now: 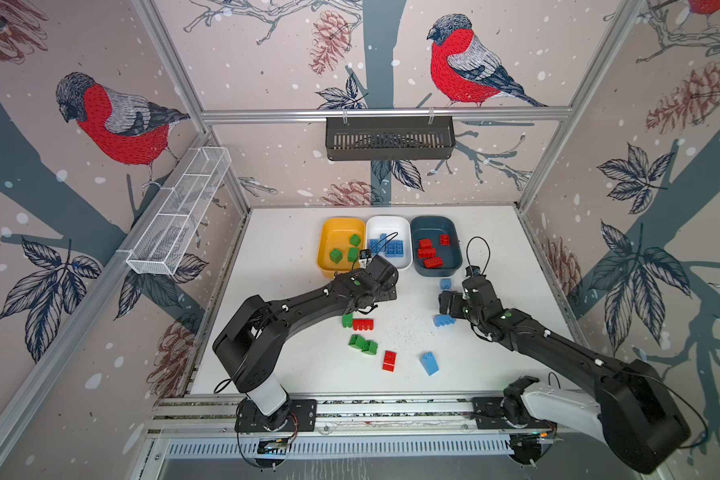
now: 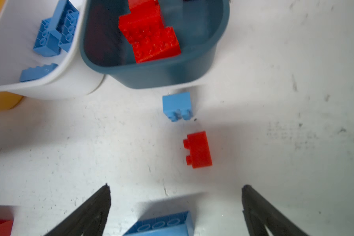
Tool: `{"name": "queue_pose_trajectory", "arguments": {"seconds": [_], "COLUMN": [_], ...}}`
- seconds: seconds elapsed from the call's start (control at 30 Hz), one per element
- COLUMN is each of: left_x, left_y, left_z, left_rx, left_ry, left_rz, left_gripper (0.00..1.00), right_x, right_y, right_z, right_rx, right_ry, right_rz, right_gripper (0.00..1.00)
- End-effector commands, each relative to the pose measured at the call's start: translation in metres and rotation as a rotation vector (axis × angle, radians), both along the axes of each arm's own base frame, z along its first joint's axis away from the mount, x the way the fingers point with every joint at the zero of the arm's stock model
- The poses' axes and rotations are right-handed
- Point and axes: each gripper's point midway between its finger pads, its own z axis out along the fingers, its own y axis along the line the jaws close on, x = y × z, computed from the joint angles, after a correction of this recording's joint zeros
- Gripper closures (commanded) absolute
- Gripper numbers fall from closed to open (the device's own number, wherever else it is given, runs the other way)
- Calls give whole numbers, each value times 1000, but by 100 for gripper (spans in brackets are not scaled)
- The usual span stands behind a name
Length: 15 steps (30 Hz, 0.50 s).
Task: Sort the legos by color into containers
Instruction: 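Grasp a light blue brick near the teal tub with the right gripper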
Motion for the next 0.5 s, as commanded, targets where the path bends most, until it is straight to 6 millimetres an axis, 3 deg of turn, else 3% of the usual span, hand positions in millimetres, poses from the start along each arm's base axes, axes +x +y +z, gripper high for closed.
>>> {"name": "queue_pose_trajectory", "arguments": {"seconds": [0.0, 0.27, 0.47], "left_x": [2, 1, -1], "left_y": [-3, -2, 2], "left_z": [-1, -5, -7], "left_rx": [2, 8, 12], "left_ry": [7, 18, 21], "left_rz": [-5, 5, 19], "left_gripper": [3, 3, 3], "right_x": [-11, -21, -26], "right_y": [16, 34, 25], "right_z": [-9, -38, -50], "right_rx": [77, -50, -170], "right_ry": [43, 130, 169], "right_rz": [33, 128, 86], "right_gripper": [1, 1, 9]}}
